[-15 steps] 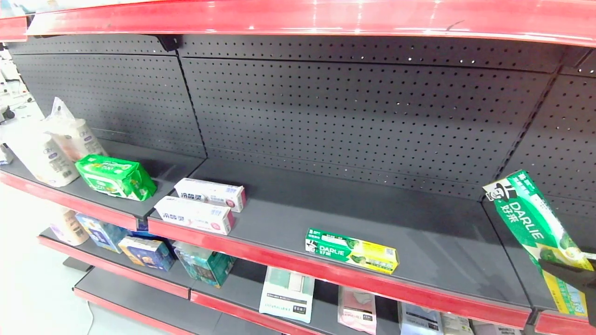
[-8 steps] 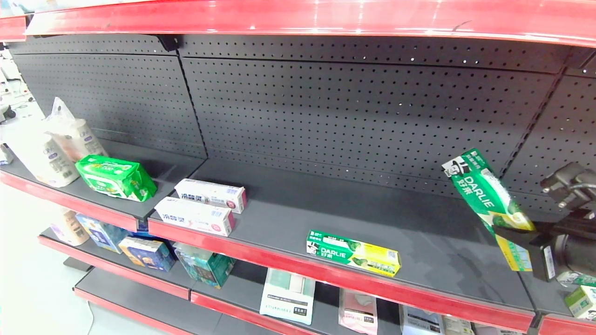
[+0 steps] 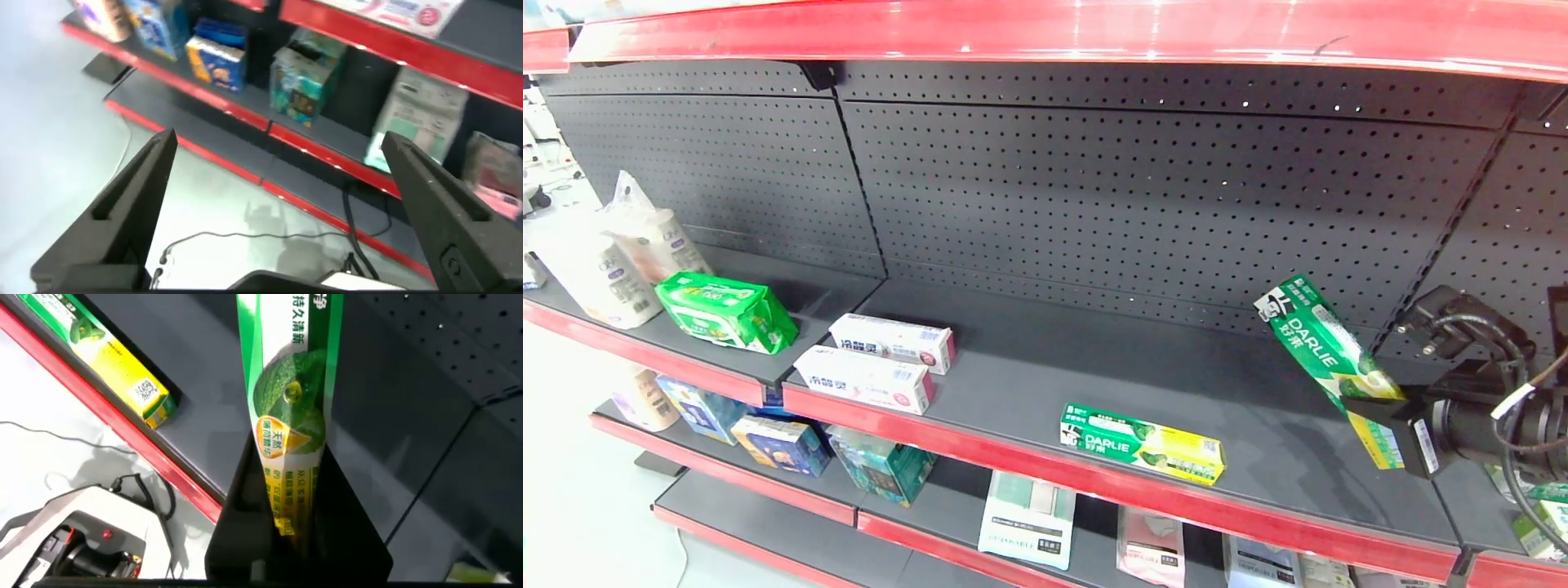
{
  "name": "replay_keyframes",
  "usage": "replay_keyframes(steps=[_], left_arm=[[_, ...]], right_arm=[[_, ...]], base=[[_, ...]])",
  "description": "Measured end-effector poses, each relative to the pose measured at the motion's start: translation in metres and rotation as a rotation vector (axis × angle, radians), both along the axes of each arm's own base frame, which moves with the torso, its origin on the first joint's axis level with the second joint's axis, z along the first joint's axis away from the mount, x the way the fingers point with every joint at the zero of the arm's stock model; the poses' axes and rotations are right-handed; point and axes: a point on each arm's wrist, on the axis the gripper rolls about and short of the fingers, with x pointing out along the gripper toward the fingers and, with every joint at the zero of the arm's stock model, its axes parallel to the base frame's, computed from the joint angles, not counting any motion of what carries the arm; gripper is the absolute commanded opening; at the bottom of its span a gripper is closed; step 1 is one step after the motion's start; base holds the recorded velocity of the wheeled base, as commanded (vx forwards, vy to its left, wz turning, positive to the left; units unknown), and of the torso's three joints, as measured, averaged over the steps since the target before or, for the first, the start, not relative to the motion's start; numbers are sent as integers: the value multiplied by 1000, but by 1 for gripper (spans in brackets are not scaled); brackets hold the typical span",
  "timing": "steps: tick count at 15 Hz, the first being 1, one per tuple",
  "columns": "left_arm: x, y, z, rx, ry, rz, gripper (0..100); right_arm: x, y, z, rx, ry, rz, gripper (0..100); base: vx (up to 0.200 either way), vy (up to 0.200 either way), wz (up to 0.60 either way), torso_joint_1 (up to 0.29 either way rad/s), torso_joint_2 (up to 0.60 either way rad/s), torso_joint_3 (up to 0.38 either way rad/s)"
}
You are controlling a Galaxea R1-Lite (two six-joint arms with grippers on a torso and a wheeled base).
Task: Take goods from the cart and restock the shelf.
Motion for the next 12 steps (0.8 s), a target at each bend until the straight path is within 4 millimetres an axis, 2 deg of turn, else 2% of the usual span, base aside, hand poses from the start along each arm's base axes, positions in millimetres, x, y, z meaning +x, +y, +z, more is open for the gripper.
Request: replay_keyframes(steps=[3, 8, 9, 12], left_arm=[[-4, 1, -12, 6, -24, 45, 100], [-7, -5, -16, 14, -65, 240, 100], [-6, -7, -17, 14, -93, 220, 100], [-6, -13, -22, 1, -197, -117, 100]], right_arm=[[-2, 0, -4, -3, 16, 0, 0], [-5, -1, -8, -9, 29, -2, 0], [-6, -1, -8, -9, 29, -2, 0], [-6, -1, -9, -12, 31, 1, 0]], base=[[0, 0, 0, 0, 0, 0], [0, 0, 0, 0, 0, 0], [0, 0, 0, 0, 0, 0], [0, 0, 0, 0, 0, 0]])
